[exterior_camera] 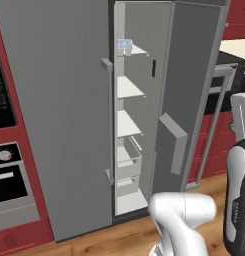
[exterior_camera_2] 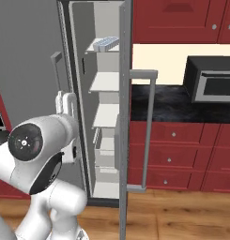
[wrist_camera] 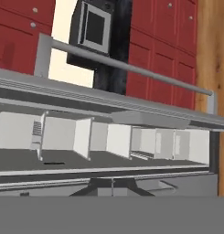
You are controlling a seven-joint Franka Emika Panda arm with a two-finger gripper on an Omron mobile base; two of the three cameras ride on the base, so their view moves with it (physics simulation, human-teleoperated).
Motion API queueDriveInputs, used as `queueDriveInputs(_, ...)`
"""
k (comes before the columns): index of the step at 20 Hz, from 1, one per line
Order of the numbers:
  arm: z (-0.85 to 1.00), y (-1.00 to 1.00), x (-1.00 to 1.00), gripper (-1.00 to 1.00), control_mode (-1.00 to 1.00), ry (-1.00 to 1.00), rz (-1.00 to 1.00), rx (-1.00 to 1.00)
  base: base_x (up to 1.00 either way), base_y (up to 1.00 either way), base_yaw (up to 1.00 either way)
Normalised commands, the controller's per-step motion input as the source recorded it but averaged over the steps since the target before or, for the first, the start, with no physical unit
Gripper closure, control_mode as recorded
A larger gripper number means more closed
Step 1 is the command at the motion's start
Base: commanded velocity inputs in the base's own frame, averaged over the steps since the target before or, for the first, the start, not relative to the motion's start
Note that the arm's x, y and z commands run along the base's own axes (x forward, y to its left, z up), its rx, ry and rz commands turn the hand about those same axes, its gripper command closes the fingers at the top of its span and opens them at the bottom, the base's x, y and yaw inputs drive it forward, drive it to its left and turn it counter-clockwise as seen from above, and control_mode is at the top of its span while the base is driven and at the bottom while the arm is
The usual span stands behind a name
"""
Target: The ice cube tray has been filled with water. Take the tray and place it in the freezer to make ice. Close the freezer door after placing the tray.
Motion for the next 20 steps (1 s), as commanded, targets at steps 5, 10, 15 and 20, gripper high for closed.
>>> queueDriveInputs(5,0.0,-0.71,-0.32,1.0,-1.0,0.01,-0.02,0.16,0.0,0.0,0.0)
queueDriveInputs(10,-0.01,-0.77,0.02,1.0,-1.0,0.0,0.01,0.16,0.0,0.0,0.0)
queueDriveInputs(15,-0.2,-0.47,0.38,1.0,-1.0,0.0,0.01,0.11,0.0,0.0,0.0)
queueDriveInputs(20,-0.35,-0.34,0.82,-1.0,-1.0,0.0,0.03,0.04,0.0,0.0,0.0)
